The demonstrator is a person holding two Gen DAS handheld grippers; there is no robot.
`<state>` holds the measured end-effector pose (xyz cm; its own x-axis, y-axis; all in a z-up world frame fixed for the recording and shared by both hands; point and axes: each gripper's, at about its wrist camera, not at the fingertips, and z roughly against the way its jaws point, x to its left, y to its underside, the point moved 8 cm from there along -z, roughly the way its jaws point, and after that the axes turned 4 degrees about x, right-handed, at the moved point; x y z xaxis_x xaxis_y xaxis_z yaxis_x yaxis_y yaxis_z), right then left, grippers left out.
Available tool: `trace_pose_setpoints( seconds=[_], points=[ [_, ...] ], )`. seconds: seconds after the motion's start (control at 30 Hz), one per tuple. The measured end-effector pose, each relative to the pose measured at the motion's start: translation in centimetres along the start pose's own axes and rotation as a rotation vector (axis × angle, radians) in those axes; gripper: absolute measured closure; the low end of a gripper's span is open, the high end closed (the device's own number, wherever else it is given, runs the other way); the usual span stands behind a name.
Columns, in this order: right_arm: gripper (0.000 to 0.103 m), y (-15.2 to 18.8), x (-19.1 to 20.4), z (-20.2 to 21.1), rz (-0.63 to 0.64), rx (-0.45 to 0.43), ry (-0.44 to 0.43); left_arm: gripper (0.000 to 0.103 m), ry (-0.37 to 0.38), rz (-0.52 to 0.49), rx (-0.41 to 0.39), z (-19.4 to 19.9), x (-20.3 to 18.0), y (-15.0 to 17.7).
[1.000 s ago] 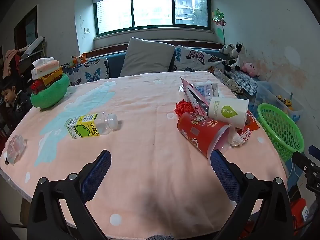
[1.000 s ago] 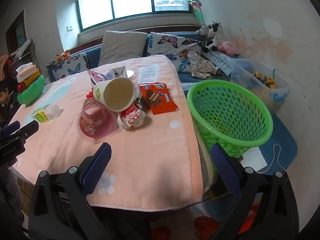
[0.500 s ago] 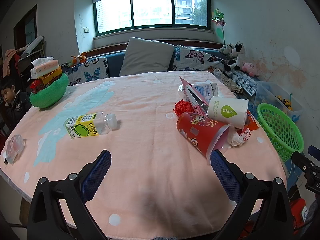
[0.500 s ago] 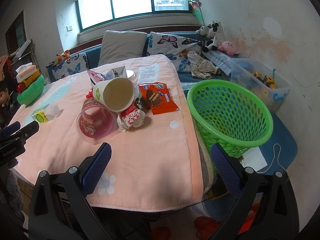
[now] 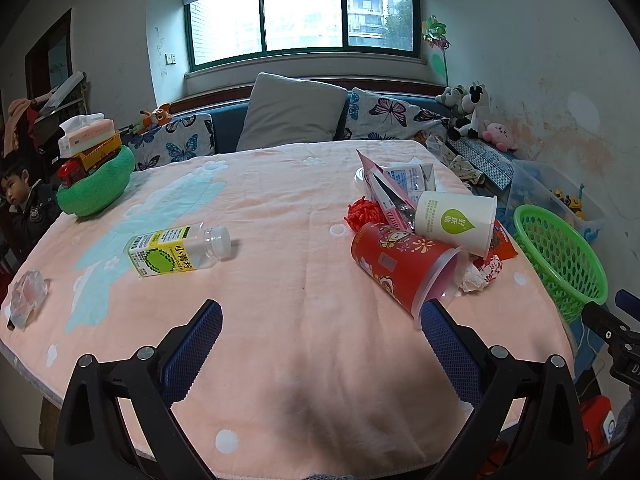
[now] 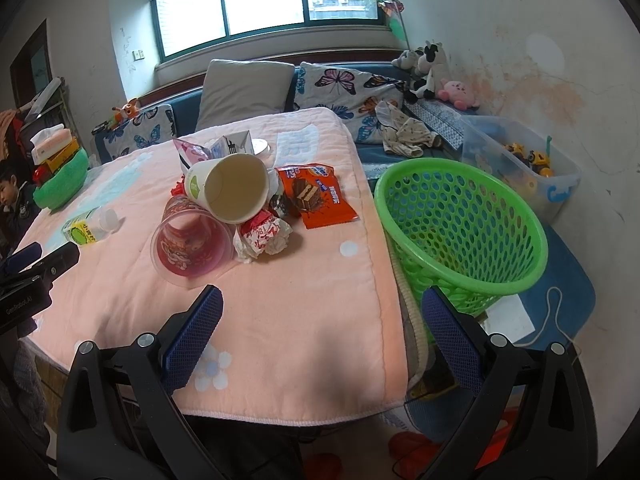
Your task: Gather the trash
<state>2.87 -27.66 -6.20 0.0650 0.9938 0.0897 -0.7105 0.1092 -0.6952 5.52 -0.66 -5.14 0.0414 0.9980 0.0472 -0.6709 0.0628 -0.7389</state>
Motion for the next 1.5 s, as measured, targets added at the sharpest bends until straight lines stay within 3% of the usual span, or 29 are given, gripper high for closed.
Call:
trace_pose_setpoints(
  seconds=[0.77, 1.5],
  points=[
    [0.004, -0.2, 0.1, -0.8, 0.002, 0.014, -0.003, 0.006, 0.002, 0.004, 0.004, -1.4, -1.4, 0.4],
    [0.004, -0.7, 0.8, -1.3, 0.018, 0.017, -0.012, 0.006, 0.006, 0.002, 0.024, -2.4, -0.2, -0.6]
  ],
)
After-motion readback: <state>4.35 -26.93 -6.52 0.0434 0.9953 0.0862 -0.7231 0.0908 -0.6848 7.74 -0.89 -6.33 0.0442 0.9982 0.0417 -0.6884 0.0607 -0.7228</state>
